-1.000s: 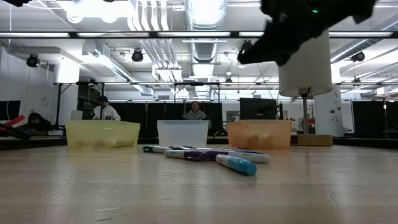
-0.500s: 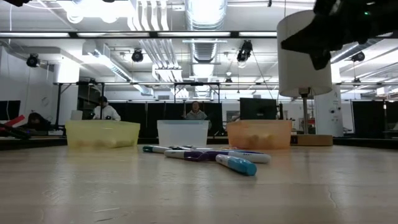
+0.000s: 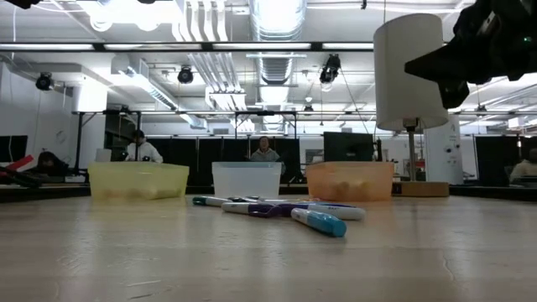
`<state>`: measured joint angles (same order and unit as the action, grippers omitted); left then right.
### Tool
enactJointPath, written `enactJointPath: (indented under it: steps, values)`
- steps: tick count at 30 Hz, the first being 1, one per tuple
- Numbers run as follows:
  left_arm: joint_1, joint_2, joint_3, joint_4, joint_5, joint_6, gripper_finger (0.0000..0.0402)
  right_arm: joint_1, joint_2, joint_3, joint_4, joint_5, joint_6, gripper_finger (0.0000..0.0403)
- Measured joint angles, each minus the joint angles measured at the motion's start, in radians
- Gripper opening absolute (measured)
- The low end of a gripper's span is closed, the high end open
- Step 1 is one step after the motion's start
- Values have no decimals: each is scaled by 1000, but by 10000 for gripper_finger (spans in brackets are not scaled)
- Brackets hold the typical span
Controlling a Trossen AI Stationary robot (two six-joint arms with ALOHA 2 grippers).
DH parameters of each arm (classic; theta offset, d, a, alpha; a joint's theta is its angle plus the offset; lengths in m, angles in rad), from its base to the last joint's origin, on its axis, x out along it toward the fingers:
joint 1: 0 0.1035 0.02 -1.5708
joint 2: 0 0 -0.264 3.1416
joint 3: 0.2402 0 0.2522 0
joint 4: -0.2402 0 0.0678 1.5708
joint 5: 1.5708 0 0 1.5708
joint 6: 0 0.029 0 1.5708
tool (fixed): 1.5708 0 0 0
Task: Pick & Place Markers
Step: Put the left small purple highlighter pen into the transparent bin
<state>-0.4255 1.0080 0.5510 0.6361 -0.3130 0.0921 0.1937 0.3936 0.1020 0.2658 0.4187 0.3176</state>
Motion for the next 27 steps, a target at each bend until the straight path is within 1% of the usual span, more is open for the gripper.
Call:
enactJointPath:
  steps: [3, 7, 14, 19, 22, 27]
  values:
    - [0, 0, 0, 0, 0, -7, 193, 0, -28, -11, 0, -1, -43, 8]
    - [1, 0, 0, 0, -2, -46, 193, 0, -50, -14, 1, -1, -49, 9]
    - [1, 15, 0, -35, -3, -120, 193, 0, -51, -21, 1, 0, -49, 9]
    - [6, 54, 0, -27, -4, -127, 193, 0, -51, -27, 0, 0, -49, 9]
    - [10, 65, 0, -56, -3, -137, 193, 0, -51, -28, 0, 0, -49, 9]
    - [49, 84, 1, -87, -3, -156, 193, 0, -51, -28, 0, 0, -49, 9]
